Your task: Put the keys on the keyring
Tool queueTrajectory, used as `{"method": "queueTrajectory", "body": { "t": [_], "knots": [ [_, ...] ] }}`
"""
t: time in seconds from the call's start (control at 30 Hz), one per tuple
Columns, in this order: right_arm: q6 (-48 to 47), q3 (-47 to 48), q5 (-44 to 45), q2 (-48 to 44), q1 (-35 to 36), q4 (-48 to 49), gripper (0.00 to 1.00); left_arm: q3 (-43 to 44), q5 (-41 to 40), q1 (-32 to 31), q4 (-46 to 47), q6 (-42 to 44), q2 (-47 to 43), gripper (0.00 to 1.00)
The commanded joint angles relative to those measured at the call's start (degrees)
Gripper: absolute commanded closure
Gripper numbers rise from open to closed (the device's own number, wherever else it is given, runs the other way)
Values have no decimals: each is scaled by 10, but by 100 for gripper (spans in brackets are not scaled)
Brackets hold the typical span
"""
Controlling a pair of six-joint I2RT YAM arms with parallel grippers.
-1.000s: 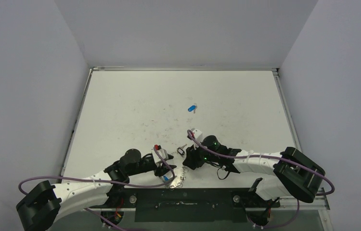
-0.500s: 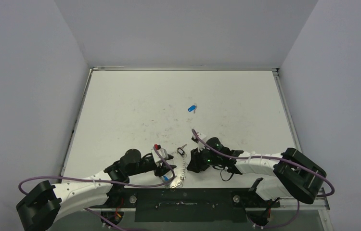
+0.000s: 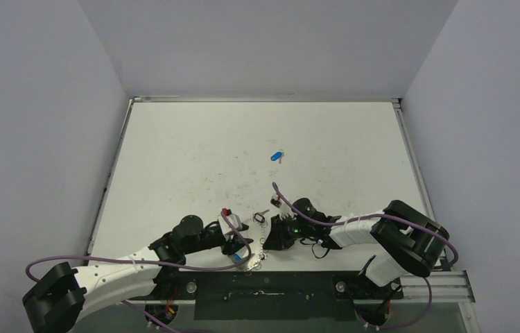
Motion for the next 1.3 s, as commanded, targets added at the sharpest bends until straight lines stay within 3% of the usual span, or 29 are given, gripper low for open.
{"method": "queueTrajectory", "body": {
  "t": [0.0,0.2,0.33,0.43,0.93,1.27],
  "knots": [
    [-30,19,3,-30,-1,-37,91,0,-5,-2,2,-8,-14,58],
    [-91,43,24,-79,-1,-143,90,-1,-6,-2,0,-7,-17,58],
    [-111,58,45,-98,-1,-193,69,-1,-6,-3,0,-7,-17,58],
    [-114,60,50,-109,-1,-205,64,-1,-6,-2,0,-7,-17,58],
    [-127,92,92,-115,0,-250,63,-1,-4,-2,1,-13,-16,58],
    [-109,93,42,-77,7,-246,75,12,-19,-2,-2,-48,4,58]
  ]
}}
